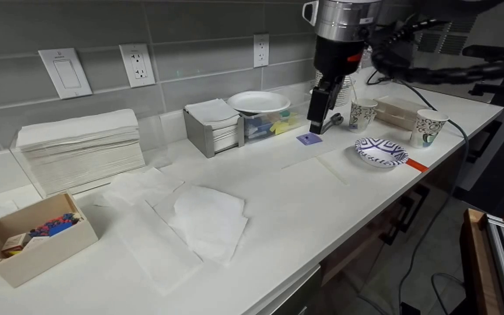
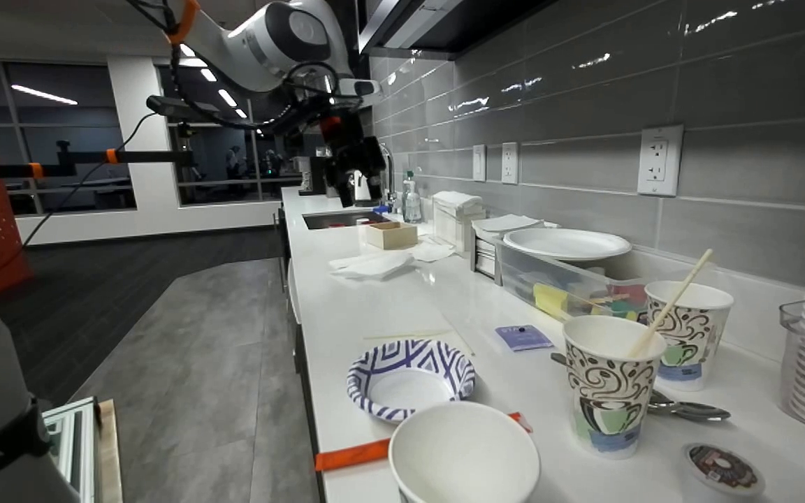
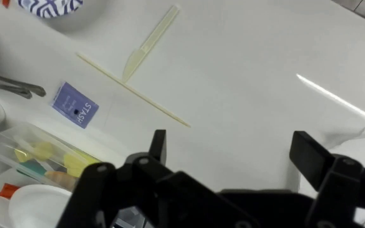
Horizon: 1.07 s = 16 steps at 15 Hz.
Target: Move the chopstick from the counter to the cup
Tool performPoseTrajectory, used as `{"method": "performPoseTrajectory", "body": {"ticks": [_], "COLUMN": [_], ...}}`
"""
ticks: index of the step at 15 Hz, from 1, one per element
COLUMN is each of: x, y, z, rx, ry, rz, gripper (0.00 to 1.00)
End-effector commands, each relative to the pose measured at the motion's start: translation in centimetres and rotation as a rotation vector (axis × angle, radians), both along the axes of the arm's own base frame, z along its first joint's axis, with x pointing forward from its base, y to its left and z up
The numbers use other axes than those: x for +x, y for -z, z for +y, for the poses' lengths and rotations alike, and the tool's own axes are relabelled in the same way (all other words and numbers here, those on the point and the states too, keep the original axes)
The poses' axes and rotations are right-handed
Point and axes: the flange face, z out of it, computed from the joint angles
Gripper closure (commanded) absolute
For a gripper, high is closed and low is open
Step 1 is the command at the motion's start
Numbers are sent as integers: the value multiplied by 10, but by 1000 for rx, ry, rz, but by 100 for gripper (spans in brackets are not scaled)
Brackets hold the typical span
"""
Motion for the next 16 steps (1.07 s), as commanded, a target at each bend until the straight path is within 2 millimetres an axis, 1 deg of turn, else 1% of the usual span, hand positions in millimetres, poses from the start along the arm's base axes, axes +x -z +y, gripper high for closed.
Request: {"method": "performPoseTrajectory", "body": {"ticks": [1,4,7,9,12,14,15,16], "x": [44,64,77,83,85,87,81,82], "y": [18,36,60,76,98,115,101,108], "z": [-26,-54,-76,-88,-104,-114,-108,-112], "rx": [-22,-55,-67,-59,-22,-31,-36,-34], "ry": [-186,-321,-420,-493,-601,-589,-573,-572], "rz": [69,136,180,215,278,283,287,287], "gripper": [0,0,0,0,0,0,0,0]}}
